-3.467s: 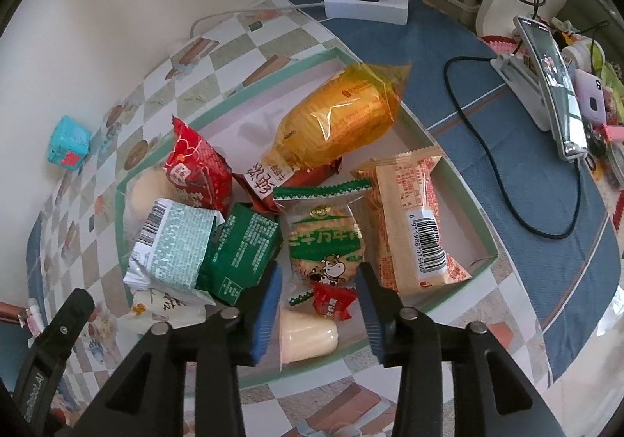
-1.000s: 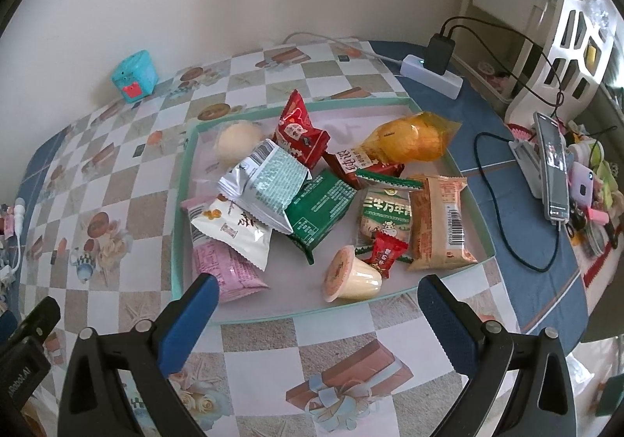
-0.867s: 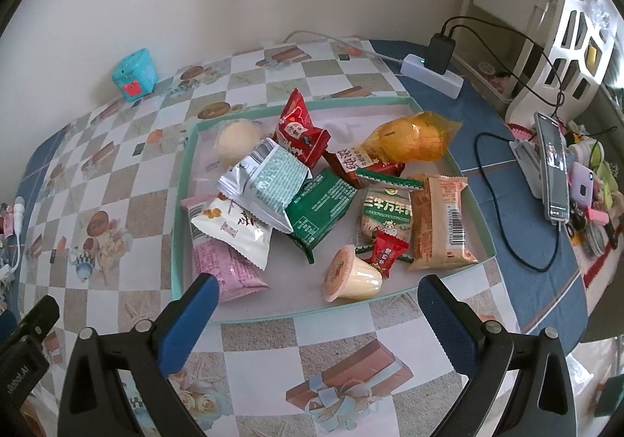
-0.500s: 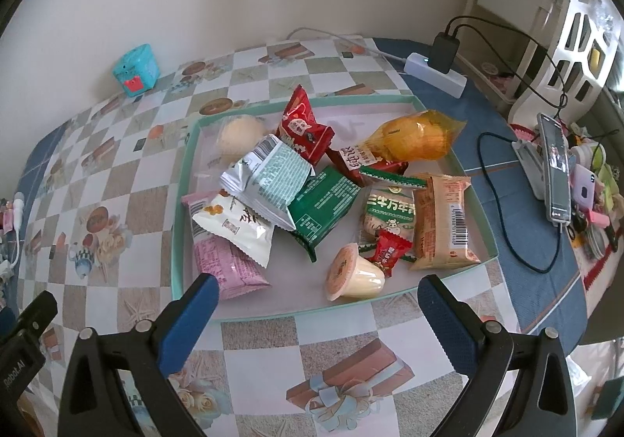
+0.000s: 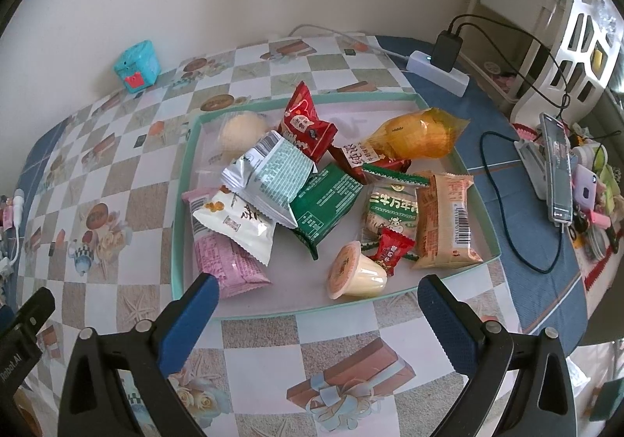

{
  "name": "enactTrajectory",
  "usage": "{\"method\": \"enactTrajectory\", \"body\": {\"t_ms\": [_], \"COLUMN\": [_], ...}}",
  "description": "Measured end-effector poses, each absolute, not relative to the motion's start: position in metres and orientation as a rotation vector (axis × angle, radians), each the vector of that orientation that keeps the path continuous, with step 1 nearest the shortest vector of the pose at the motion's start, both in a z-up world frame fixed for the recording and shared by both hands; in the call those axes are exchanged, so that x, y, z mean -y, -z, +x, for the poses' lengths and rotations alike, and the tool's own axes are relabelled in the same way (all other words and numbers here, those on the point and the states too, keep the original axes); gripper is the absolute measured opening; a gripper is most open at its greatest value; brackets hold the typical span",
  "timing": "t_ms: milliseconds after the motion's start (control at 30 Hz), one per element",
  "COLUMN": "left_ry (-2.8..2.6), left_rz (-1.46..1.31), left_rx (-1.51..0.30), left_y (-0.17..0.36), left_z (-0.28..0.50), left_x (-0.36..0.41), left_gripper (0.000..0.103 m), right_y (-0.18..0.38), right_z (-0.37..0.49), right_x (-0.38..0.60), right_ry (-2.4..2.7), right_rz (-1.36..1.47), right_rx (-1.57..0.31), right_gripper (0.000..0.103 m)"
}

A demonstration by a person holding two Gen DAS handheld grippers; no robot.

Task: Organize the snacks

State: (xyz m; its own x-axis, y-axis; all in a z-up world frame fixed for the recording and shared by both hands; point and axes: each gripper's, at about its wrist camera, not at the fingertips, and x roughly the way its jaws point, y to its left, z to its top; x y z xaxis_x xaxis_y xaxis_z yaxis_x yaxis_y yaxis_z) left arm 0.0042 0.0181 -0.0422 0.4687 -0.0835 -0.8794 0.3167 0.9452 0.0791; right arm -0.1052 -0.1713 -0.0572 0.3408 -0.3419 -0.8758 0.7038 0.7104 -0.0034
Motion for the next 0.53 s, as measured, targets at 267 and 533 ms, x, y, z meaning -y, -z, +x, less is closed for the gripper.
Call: {"method": "enactTrajectory", "body": {"t_ms": [267,533], "left_ry": [0.240,0.239], "left_rz": [0.242,0.262], "left_rx": [-1.058,-1.036], "left_y": [0.0425,0.0405], "left_z": [0.0041,0.0028], "left_x": [-0.0188,-0.0175], "left_gripper": [0.096,0.096], "right_y": [0.0572,0.0571], "right_z": [-0.1049,-0.1048], "right_x": [0.1716,0.1716], "right_ry": [0.704,0.704], "right_rz": [0.413,0.412], "right_rx": [-1.013,-1.013], "right_gripper": [0.103,0.103]}}
